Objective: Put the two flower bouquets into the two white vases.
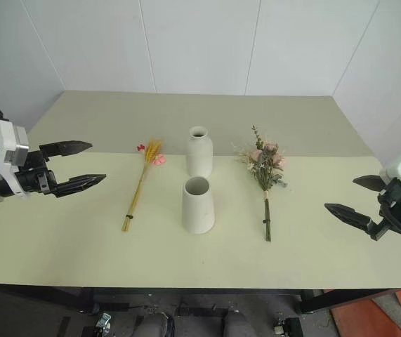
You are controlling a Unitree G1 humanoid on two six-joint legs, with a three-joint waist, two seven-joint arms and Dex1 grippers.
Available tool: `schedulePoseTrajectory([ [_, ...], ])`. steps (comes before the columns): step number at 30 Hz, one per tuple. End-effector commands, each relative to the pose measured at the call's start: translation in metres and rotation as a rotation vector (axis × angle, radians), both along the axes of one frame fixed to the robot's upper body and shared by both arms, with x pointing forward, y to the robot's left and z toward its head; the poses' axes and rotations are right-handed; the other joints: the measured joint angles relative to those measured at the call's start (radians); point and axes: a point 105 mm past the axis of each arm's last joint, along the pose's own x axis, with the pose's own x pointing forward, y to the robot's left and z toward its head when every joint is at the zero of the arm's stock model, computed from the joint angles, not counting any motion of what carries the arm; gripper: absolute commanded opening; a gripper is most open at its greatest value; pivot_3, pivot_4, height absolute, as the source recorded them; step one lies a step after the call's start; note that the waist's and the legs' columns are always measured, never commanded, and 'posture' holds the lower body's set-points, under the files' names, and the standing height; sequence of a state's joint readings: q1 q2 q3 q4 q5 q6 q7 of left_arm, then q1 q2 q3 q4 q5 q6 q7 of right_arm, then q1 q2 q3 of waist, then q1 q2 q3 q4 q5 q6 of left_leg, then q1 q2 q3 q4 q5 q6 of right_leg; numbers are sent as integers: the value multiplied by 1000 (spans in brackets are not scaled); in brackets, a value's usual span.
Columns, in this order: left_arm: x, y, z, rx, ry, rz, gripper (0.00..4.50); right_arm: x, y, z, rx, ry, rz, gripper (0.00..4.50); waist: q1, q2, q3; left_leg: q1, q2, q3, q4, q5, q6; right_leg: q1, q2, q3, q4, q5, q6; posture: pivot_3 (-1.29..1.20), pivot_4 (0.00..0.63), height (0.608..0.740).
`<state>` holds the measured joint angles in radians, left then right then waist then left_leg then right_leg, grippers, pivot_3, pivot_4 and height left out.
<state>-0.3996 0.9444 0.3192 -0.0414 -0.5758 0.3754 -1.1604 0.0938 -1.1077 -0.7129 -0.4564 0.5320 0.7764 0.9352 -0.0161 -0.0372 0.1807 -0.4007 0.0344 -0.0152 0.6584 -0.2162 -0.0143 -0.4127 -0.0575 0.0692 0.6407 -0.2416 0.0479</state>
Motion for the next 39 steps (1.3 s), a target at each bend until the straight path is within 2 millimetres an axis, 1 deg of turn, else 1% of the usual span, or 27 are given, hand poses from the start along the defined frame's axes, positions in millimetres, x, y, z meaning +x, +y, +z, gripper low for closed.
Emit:
schedulePoseTrajectory([
  [1, -7, 1, 14, 17, -55, 3, 4492, 0, 1, 8, -17, -20, 4, 4500, 0, 0, 0, 0, 0, 0, 0, 0, 0, 0, 0, 0, 0, 0, 0, 0, 150, 740],
  [11, -9, 0, 15, 11, -47, 0, 4492, 5, 1, 10, -1, -30, -8, 4500, -1, 0, 0, 0, 0, 0, 0, 0, 0, 0, 0, 0, 0, 0, 0, 0, 150, 740],
  [14, -8, -3, 15, 8, -47, -7, 4492, 13, 7, 7, 44, 5, -16, 4500, -4, 0, 0, 0, 0, 0, 0, 0, 0, 0, 0, 0, 1, 0, 0, 0, 150, 740],
  [15, -8, -6, 16, -7, -48, -19, 4492, 20, 12, 1, 74, 26, -20, 4500, -5, 0, 0, 0, 0, 0, 0, 0, 0, -1, 0, 0, 1, 0, 0, 0, 150, 740],
  [19, -3, -15, 15, -26, -46, -43, 4492, 50, 35, -33, 119, 138, -52, 4500, -13, -1, -1, 1, 1, 0, 0, 0, 0, 0, 1, 1, 1, 1, -1, 0, 150, 740],
  [21, -1, -19, 11, -35, -33, -51, 4492, 73, 47, -41, 207, 170, -96, 4500, -18, -1, -1, 0, 0, 0, 0, 0, 0, -1, 1, 1, 1, 1, -1, 0, 150, 740],
  [23, -1, -25, 5, -37, -13, -64, 4492, 95, 56, -48, 223, 209, -147, 4500, -27, -1, 0, -3, 0, 1, 1, 0, 0, -5, 0, 2, 2, 4, -4, 0, 150, 740],
  [25, -3, -31, 1, -43, -1, -83, 4492, 109, 62, -52, 223, 241, -175, 4500, -28, 0, 0, -7, -1, 1, 1, 0, 0, -10, 0, 3, 4, 6, -8, 0, 150, 740],
  [29, -5, -35, 0, -50, -2, -86, 4492, 123, 71, -56, 211, 310, -180, 4500, -24, 0, 0, -12, 0, -1, 0, 0, 0, -14, 0, 0, 4, 6, -8, 0, 150, 740],
  [31, -7, -37, -1, -51, 0, -87, 4492, 128, 76, -62, 197, 352, -178, 4500, -23, 0, 0, -13, -1, -1, 0, 0, 1, -14, 0, 0, 4, 6, -8, 0, 150, 740],
  [34, -11, -37, -2, -50, 4, -84, 4492, 136, 84, -66, 185, 386, -171, 4500, -24, 0, 0, -13, -1, -1, 1, 0, 1, -14, 0, 0, 4, 6, -8, 0, 150, 740],
  [39, -12, -37, -3, -48, 7, -70, 4492, 147, 93, -71, 176, 438, -160, 4500, -28, 0, 0, -11, -1, -1, 1, 0, 1, -13, 0, 0, 5, 7, -8, 0, 150, 740],
])
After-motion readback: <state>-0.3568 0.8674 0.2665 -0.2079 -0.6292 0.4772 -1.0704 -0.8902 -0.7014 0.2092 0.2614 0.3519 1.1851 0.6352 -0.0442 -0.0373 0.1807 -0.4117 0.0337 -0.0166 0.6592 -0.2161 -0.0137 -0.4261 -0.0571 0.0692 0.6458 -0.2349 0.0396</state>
